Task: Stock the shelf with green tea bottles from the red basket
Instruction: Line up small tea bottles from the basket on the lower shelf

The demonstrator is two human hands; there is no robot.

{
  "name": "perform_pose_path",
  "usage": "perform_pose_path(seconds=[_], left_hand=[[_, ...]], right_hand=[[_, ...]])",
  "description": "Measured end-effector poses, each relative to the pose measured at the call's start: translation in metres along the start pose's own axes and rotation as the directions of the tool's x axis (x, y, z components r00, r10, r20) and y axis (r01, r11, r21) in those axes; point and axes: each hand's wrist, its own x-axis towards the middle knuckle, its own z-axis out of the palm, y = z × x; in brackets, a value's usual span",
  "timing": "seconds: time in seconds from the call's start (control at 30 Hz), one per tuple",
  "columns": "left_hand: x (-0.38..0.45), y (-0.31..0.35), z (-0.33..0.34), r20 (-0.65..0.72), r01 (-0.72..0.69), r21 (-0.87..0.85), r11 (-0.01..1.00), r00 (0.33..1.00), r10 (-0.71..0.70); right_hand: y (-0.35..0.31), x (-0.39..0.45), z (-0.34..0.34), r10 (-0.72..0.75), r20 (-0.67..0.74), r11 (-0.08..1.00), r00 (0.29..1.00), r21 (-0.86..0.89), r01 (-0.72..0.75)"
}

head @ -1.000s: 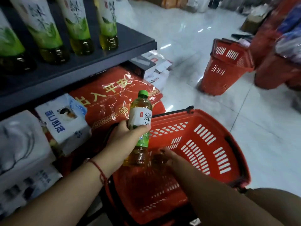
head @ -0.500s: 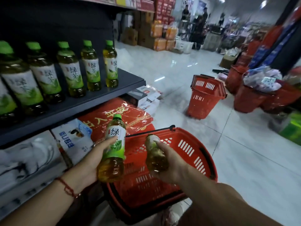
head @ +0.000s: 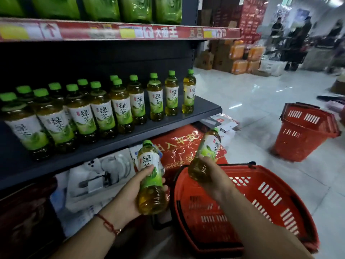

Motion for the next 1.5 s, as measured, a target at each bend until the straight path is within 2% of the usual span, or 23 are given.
perform_pose_path(seconds=[0.17, 0.43, 0.67, 0.83, 0.97, 1.07, 1.13, 1.23, 1.33, 1.5], left_hand=[[0.008, 0.003, 0.005, 0.004, -0.107, -0.001, 0.994, 0.994, 0.107], [0.027, 0.009, 0.003, 0.004, -0.151, 0.011, 0.988, 0.989, 0.151], [0.034, 0.015, 0.003, 0.058, -0.182, 0.044, 0.982, 0.982, 0.180], [0.028, 0.018, 0.004, 0.028, -0.223, 0.096, 0.970, 0.975, 0.221], [0.022, 0.022, -0.005, -0.040, -0.313, 0.216, 0.925, 0.944, 0.329], [0.015, 0.025, -0.015, -0.030, -0.388, 0.326, 0.862, 0.907, 0.419], [0.011, 0.032, -0.024, -0.054, -0.427, 0.338, 0.839, 0.881, 0.470], [0.006, 0.046, -0.040, -0.068, -0.467, 0.402, 0.787, 0.842, 0.535], [0.006, 0.061, -0.057, -0.106, -0.497, 0.425, 0.757, 0.803, 0.587], [0.012, 0.077, -0.080, -0.163, -0.502, 0.407, 0.763, 0.782, 0.602]], right_hand=[[0.007, -0.006, 0.010, -0.012, 0.081, 0.995, 0.997, -0.102, 0.020], [0.011, -0.014, 0.016, 0.018, 0.149, 0.983, 0.989, -0.184, 0.010], [0.009, -0.017, 0.016, 0.011, 0.155, 0.981, 0.988, -0.192, 0.020], [0.012, -0.015, 0.013, -0.011, 0.145, 0.966, 0.989, -0.255, 0.048], [0.018, -0.012, 0.012, -0.067, 0.160, 0.903, 0.985, -0.411, 0.128], [0.027, -0.012, 0.015, -0.028, 0.224, 0.881, 0.974, -0.454, 0.130], [0.030, -0.010, 0.020, -0.017, 0.260, 0.859, 0.965, -0.490, 0.148], [0.034, 0.001, 0.039, 0.005, 0.300, 0.857, 0.954, -0.492, 0.151], [0.033, 0.026, 0.071, 0.005, 0.272, 0.889, 0.962, -0.442, 0.120], [0.021, 0.086, 0.135, -0.167, 0.195, 0.823, 0.966, -0.512, 0.246]])
